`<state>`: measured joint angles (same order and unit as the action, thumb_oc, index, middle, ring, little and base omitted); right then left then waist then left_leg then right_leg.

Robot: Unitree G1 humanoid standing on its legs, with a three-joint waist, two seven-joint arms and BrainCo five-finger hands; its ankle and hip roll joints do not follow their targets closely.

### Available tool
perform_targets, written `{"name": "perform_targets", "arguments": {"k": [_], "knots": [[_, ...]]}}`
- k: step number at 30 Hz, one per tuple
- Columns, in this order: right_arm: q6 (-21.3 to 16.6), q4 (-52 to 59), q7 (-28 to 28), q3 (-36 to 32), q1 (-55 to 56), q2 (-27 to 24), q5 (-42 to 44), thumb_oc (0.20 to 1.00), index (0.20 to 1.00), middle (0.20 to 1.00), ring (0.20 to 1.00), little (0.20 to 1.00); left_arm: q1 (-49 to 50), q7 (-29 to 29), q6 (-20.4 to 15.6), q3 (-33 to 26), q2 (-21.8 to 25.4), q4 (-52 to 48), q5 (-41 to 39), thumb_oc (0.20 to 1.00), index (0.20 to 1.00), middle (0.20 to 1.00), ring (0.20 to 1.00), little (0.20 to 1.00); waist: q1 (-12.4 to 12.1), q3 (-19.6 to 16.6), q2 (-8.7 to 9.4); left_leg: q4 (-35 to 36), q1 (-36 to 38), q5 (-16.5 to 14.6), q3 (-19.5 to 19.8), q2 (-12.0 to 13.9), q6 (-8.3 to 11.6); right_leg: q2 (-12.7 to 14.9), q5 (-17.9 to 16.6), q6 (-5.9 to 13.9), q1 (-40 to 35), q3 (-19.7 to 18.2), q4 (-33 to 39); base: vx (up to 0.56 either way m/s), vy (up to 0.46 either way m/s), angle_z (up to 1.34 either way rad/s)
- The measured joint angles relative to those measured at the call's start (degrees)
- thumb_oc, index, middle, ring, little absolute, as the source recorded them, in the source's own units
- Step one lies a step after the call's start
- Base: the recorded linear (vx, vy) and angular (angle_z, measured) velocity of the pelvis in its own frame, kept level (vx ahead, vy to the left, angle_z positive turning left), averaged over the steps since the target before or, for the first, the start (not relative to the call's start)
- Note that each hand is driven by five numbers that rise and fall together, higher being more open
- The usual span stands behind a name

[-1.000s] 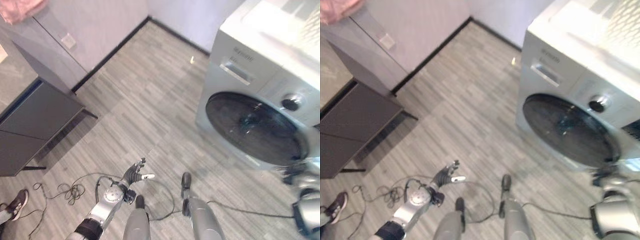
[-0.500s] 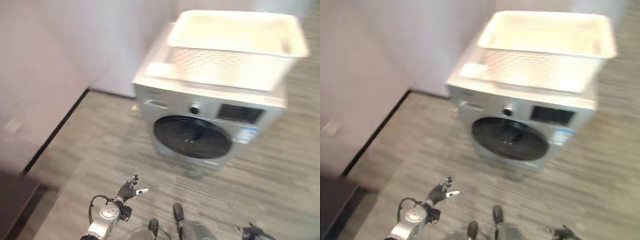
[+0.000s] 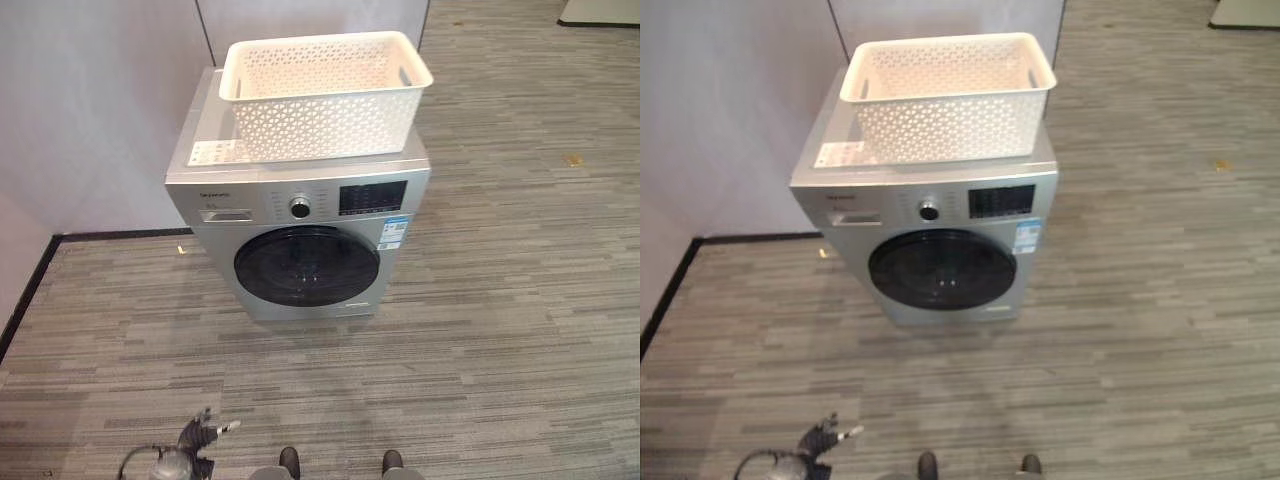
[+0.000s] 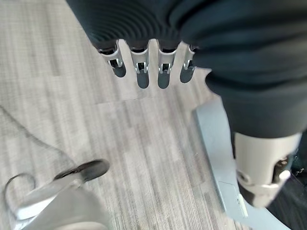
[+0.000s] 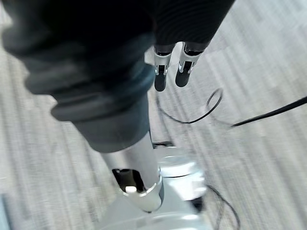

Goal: Grab the laundry basket,head to the washer,open it,put in the laundry and shut it.

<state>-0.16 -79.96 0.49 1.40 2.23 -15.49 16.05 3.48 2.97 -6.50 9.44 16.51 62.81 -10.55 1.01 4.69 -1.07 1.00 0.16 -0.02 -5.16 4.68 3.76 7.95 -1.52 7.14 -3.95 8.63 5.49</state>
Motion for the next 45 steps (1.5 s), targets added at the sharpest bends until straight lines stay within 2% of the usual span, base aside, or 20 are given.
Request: {"name": "perform_targets", "arguments": {"k": [1, 3, 4, 5, 10, 13, 29, 45], "knots": [[-0.2, 3.0, -0.2, 3.3, -0.1, 0.0, -0.1, 1.0, 1.0, 1.0, 1.0, 1.0, 0.5, 1.1, -0.8, 0.7, -1.6, 1.4, 0.4, 1.0, 1.0, 1.0, 1.0, 1.0, -0.1, -1.7, 0.14, 1.1, -0.2, 0.7, 0.7, 1.7, 0.8, -1.9, 0.2, -0.9, 0.6, 0.1, 0.1, -0.04, -0.115, 0.07], [-0.3, 4.8, -0.2, 5.5, -0.5, 0.2, -0.1, 1.0, 1.0, 1.0, 1.0, 1.0, 0.4, 1.2, -0.9, 1.0, -1.8, 1.4, 0.4, 1.0, 1.0, 1.0, 1.0, 1.0, 0.0, -2.9, 0.6, 1.4, -0.4, 1.4, 1.6, 2.2, 1.07, -2.6, 0.0, -1.27, 0.6, 0.9, 0.0, -0.02, -0.098, 0.12], [-0.2, 7.3, -0.6, 10.4, -0.4, -0.2, -2.3, 1.0, 1.0, 1.0, 1.0, 1.0, 0.1, 1.6, -0.9, 0.9, -2.0, 1.6, 0.4, 1.0, 1.0, 1.0, 1.0, 1.0, 0.0, -3.5, 0.73, 1.9, -0.3, 1.7, 1.6, 2.5, 1.36, -2.9, -0.2, -1.48, 0.8, 0.9, 0.1, 0.0, -0.043, 0.07], [-0.7, 8.4, -0.4, 10.6, -0.3, 0.0, -3.7, 1.0, 1.0, 1.0, 1.0, 1.0, -0.1, 1.7, -0.9, 1.0, -2.0, 1.5, 0.4, 1.0, 1.0, 1.0, 1.0, 1.0, 0.1, -3.8, 1.04, 2.2, -0.3, 2.1, 1.6, 2.6, 1.37, -3.0, -0.2, -1.6, 0.9, 0.9, 0.0, -0.01, -0.038, 0.0], [-1.3, 9.5, -0.4, 11.2, -0.9, 0.4, -5.5, 1.0, 1.0, 1.0, 1.0, 1.0, -0.8, 1.9, -0.9, 0.9, -2.0, 1.1, 0.4, 1.0, 1.0, 1.0, 1.0, 1.0, 0.0, -4.2, 1.58, 2.5, -0.1, 2.3, 1.7, 2.5, 1.47, -2.8, -0.5, -1.85, 0.8, 0.9, 0.0, 0.0, 0.0, 0.0], [-1.3, 8.2, -0.4, 11.2, -0.8, 0.6, -6.3, 1.0, 1.0, 1.0, 1.0, 1.0, -1.1, 1.9, -0.9, 0.9, -2.0, 1.3, 0.4, 1.0, 1.0, 1.0, 1.0, 1.0, 0.0, -3.9, 0.95, 4.0, 1.0, 3.3, 1.7, 1.8, 1.33, -2.3, -0.6, -1.68, 0.2, 1.1, -0.4, 0.01, -0.004, 0.02], [-1.2, 6.1, -0.5, 9.9, 0.3, 0.1, -7.9, 1.0, 1.0, 1.0, 1.0, 1.0, -0.8, 1.8, -0.9, 0.8, -2.3, 3.5, 0.3, 1.0, 1.0, 1.0, 1.0, 1.0, 0.1, -4.3, -0.45, 4.3, 2.0, 3.1, 1.9, 1.7, 1.11, -1.9, -0.3, -1.52, -1.0, 1.3, 0.1, 0.0, 0.001, 0.0], [-1.1, 6.0, -0.5, 9.0, 0.3, 0.0, -7.9, 1.0, 1.0, 1.0, 1.0, 1.0, -0.5, 1.7, -0.9, 1.0, -3.7, 3.4, -0.3, 1.0, 1.0, 1.0, 1.0, 1.0, 0.1, -4.5, -0.75, 4.4, 1.6, 3.2, 2.0, 1.7, 1.19, -1.9, -0.2, -1.54, -0.5, 1.5, 0.1, 0.0, 0.001, 0.0]]}}
